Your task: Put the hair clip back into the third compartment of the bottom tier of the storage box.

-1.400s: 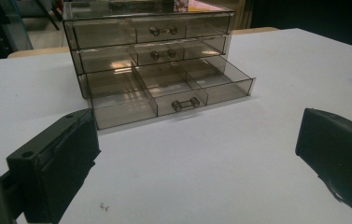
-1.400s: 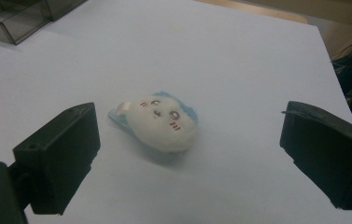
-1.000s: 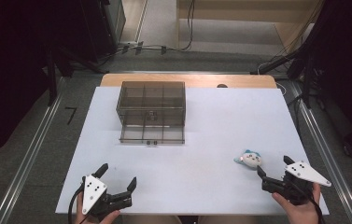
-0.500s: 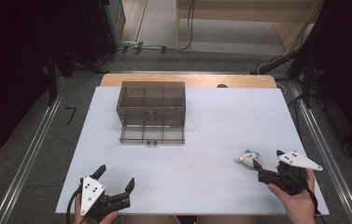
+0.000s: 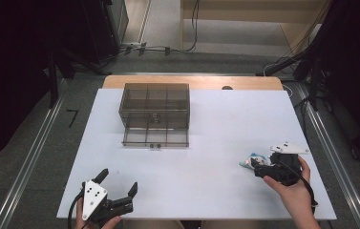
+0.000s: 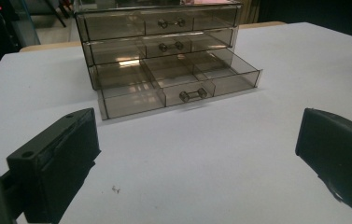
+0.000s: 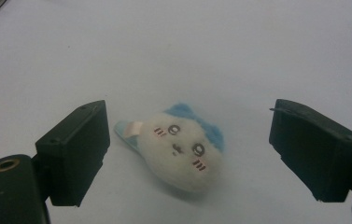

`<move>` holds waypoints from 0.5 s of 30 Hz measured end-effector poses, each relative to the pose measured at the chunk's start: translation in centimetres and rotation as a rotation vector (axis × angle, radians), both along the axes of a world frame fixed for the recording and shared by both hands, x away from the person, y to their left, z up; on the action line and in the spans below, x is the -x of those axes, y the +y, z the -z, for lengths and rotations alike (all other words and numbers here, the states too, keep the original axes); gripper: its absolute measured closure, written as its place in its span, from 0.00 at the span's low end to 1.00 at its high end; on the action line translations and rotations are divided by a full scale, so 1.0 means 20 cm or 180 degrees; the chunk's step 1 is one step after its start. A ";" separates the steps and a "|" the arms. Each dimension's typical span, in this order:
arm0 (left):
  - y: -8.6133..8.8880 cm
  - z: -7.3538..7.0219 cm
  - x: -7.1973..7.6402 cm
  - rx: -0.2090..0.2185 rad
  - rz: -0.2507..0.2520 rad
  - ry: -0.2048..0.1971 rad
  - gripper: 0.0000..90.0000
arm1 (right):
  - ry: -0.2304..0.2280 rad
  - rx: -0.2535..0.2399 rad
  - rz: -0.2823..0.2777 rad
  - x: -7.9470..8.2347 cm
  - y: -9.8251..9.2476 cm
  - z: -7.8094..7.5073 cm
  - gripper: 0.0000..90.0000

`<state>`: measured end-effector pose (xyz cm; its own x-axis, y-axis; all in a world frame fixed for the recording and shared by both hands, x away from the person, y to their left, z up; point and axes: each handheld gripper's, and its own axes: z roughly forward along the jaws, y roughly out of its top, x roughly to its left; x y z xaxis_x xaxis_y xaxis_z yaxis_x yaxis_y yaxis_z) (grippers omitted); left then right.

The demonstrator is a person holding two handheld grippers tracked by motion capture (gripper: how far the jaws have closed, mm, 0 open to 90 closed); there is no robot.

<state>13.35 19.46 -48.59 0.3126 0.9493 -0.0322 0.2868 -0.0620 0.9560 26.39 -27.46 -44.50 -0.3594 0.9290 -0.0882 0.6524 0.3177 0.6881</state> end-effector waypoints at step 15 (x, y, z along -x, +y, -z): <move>0.00 0.00 0.00 0.0002 0.0026 0.0024 0.00 | 0.0187 -0.0088 0.0074 -0.03 -0.01 0.09 0.17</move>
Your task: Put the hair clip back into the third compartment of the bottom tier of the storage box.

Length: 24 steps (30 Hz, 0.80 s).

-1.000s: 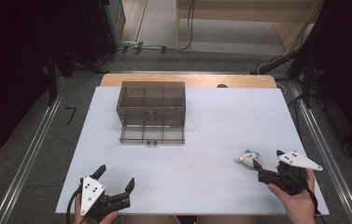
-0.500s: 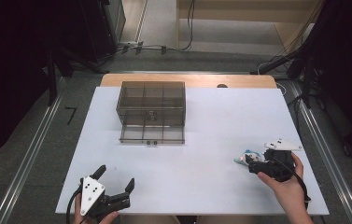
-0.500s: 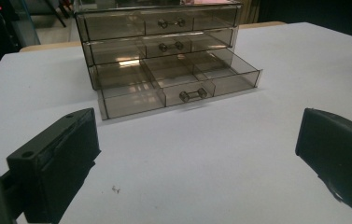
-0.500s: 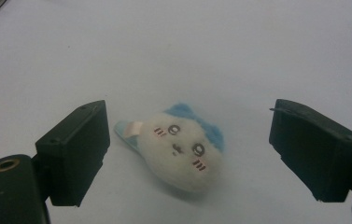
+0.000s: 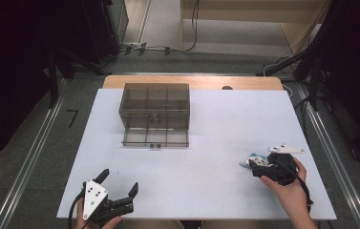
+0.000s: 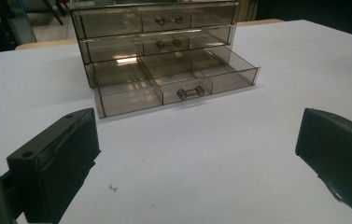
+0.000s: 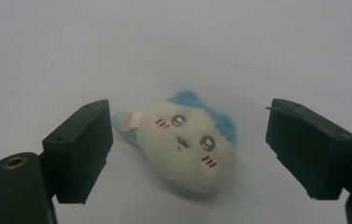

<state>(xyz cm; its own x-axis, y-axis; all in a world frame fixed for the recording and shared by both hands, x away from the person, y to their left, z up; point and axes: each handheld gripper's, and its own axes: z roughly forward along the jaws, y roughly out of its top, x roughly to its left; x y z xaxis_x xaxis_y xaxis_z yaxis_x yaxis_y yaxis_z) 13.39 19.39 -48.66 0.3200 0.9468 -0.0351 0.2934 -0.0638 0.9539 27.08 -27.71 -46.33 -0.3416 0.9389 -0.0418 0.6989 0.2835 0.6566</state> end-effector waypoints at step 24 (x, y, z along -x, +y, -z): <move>0.00 0.00 -0.01 0.0010 0.0038 0.0034 0.00 | 0.0098 -0.0043 0.0068 -0.01 0.00 0.06 0.26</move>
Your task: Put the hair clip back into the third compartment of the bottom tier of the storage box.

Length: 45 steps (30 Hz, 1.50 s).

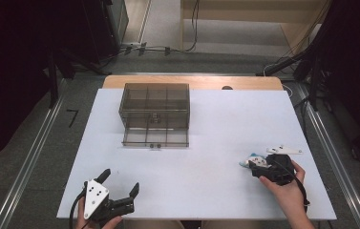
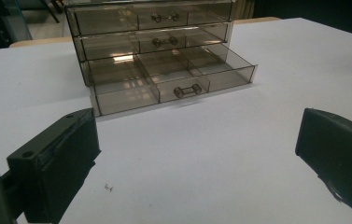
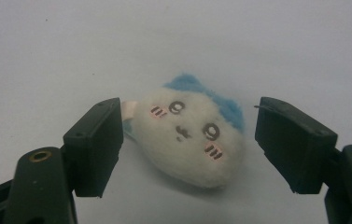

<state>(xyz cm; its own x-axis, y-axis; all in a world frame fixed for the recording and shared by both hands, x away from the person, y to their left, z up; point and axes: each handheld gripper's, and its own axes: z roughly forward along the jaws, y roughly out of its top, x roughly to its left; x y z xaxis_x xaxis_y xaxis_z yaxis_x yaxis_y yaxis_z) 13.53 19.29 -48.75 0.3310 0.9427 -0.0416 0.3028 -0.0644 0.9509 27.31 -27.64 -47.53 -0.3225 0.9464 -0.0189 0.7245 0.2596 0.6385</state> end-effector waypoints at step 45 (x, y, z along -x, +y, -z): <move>0.00 0.00 0.00 -0.0013 0.0010 0.0006 0.00 | 0.0043 0.0100 -0.0125 0.00 0.01 0.02 0.45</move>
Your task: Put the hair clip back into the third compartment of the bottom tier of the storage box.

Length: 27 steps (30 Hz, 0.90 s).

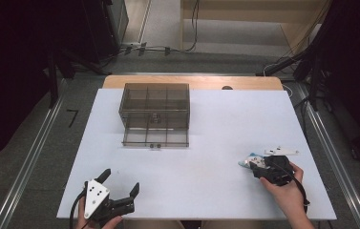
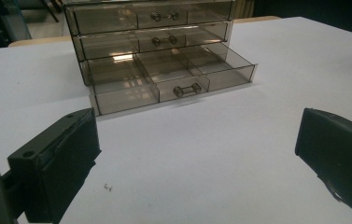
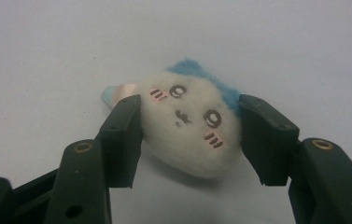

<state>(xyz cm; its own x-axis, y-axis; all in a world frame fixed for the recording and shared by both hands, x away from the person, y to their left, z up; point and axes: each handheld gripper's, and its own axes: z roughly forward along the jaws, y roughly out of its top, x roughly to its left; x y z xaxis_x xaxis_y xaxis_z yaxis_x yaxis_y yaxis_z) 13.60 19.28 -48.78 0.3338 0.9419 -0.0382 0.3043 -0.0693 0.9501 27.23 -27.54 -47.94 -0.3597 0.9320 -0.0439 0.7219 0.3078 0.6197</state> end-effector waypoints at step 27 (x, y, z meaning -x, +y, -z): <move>0.00 0.00 0.00 0.0021 -0.0003 0.0011 0.00 | -0.0263 -0.0118 -0.0039 0.03 -0.01 -0.02 0.45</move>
